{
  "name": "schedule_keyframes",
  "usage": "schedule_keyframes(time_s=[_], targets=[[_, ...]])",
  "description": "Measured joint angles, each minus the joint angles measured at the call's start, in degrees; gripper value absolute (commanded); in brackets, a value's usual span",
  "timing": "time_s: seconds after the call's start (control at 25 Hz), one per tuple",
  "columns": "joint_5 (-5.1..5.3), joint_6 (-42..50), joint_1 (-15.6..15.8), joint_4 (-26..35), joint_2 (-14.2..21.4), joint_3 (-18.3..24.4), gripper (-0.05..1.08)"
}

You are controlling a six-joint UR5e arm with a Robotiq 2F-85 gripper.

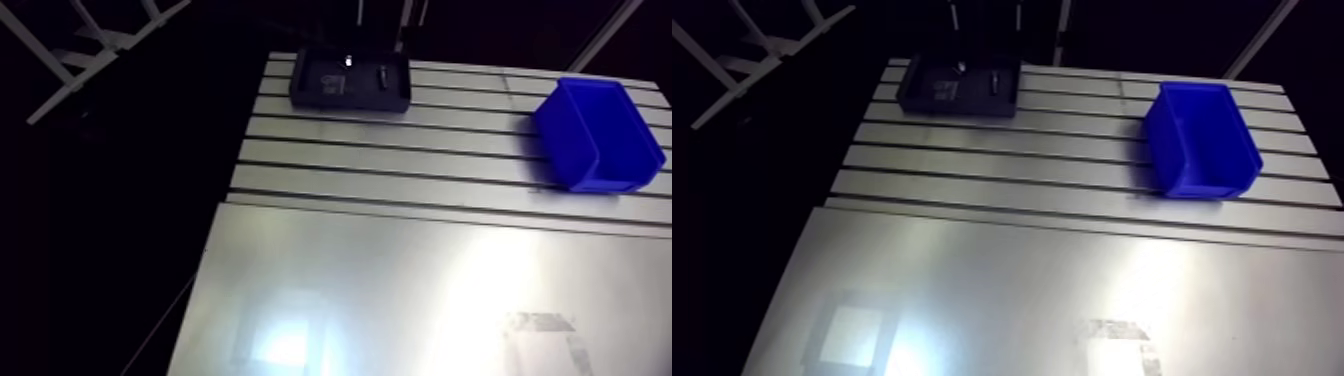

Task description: Pick up the M10 bolt from the tray and put it into the blue bin.

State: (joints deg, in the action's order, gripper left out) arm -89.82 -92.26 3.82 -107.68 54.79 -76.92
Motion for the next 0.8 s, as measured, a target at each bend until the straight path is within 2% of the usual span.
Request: schedule_keyframes(time_s=[0.28, 0.4, 0.52, 0.8], targets=[[-0.14, -0.1, 0.1, -0.2, -1.6, 0.1, 0.03], [-0.18, -0.1, 0.1, -0.4, -2.2, 0.2, 0.09], [-0.20, -0.1, 0.1, -0.4, -2.5, 0.2, 0.21], [-0.18, -0.1, 0.1, -0.5, -3.3, 0.1, 0.30]])
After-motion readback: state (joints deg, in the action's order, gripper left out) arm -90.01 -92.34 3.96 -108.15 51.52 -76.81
